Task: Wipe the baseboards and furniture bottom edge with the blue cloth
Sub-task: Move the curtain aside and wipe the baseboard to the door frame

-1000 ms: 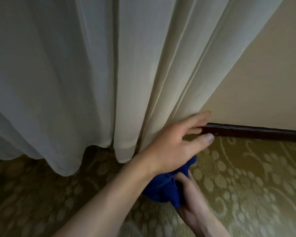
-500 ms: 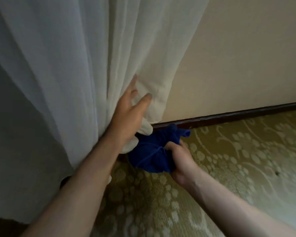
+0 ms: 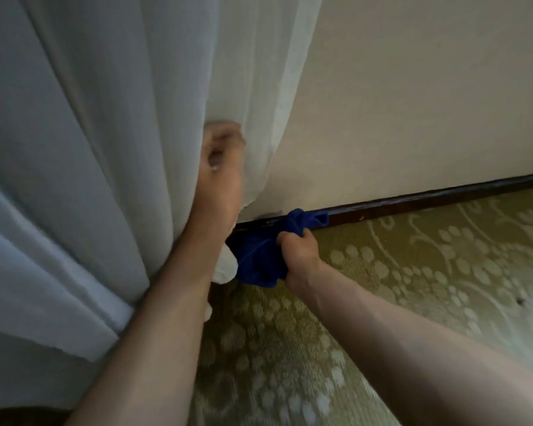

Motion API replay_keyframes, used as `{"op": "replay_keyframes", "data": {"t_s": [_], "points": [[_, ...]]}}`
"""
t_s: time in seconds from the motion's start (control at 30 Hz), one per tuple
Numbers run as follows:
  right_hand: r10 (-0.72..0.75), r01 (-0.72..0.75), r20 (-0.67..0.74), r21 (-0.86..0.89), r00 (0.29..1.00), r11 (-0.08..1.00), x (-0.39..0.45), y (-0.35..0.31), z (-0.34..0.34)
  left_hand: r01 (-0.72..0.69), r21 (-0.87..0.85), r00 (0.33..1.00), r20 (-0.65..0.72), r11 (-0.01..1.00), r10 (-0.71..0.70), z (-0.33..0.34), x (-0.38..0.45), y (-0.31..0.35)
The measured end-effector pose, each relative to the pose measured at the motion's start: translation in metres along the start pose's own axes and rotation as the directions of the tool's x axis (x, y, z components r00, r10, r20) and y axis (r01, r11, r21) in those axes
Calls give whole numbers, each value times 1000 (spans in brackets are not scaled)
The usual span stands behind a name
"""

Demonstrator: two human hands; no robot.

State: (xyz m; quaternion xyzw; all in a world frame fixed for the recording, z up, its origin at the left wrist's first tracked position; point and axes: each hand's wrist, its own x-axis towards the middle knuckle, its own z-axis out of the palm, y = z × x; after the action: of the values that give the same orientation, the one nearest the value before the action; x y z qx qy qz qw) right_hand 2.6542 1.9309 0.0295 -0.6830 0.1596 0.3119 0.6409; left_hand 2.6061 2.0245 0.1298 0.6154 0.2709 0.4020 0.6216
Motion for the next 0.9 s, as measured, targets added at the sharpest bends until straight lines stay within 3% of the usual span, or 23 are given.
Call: {"op": "replay_keyframes", "data": {"t_s": [0.13, 0.3, 0.43, 0.6, 0.8, 0.9], "points": [[125, -126, -103, -9, 987, 992, -14, 12, 14, -43, 56, 997, -57, 998, 46, -49, 17, 11], [198, -201, -88, -34, 976, 979, -10, 32, 57, -30, 50, 989, -142, 998, 37, -85, 43, 16], [220, -222, 47, 42, 974, 974, 7, 62, 110, -91, 136, 981, -158, 986, 112, -103, 53, 6], [310, -350, 262, 122, 914, 929, 5, 61, 160, -100, 146, 977, -171, 984, 125, -103, 52, 1], [357, -397, 192, 244, 914, 885, 24, 58, 163, -86, 189, 968, -217, 978, 127, -103, 45, -5], [313, -320, 77, 335, 947, 886, 38, 61, 153, -59, 211, 975, -197, 976, 101, -106, 47, -2]]}}
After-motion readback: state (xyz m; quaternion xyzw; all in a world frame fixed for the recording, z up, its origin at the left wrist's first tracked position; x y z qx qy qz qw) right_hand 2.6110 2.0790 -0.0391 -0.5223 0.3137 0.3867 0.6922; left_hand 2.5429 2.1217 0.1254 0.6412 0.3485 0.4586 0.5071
